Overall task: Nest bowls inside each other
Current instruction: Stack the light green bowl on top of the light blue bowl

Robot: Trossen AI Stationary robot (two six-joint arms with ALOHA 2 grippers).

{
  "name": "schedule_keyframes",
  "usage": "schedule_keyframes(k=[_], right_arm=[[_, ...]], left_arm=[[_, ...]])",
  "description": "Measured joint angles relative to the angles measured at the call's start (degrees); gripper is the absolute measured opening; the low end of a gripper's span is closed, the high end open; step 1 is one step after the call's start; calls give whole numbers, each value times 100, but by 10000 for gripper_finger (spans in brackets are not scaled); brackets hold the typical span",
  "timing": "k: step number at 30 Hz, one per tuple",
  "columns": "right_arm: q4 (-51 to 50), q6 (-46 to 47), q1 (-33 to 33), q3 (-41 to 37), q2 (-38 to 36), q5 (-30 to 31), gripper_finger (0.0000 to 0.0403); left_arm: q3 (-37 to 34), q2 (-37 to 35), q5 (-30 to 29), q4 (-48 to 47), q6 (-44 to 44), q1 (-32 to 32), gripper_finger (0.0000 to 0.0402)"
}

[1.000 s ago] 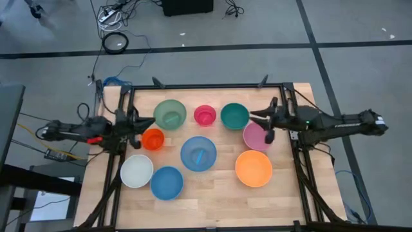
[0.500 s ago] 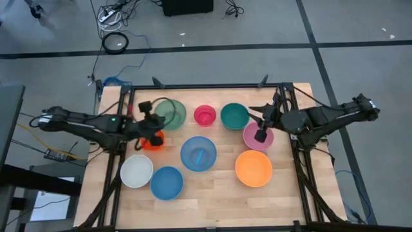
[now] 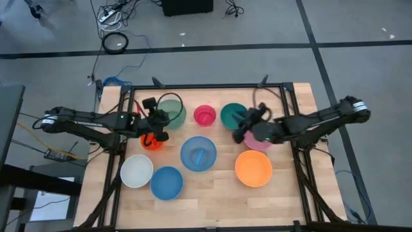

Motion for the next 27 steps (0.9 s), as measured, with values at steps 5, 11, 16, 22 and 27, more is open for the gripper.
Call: schedule_keyframes(k=[5, 11, 16, 22, 27], right_arm=[[2140, -844, -695, 0, 965, -1007, 97], [2900, -278, -1431, 565, 2017, -2260, 97], [2830, 464, -1861, 1382, 3018, -3593, 97], [2767, 691, -2133, 2520, 4129, -4459, 97], [1991, 556, -2284, 3367, 4723, -4583, 97]], left_arm=[[32, -181, -28, 100, 12, 22, 35], [338, -372, -89, 72, 19, 22, 35], [704, -399, -43, 74, -31, 22, 35], [843, -398, 223, 73, -311, 20, 35], [843, -459, 533, -33, -594, 20, 35]])
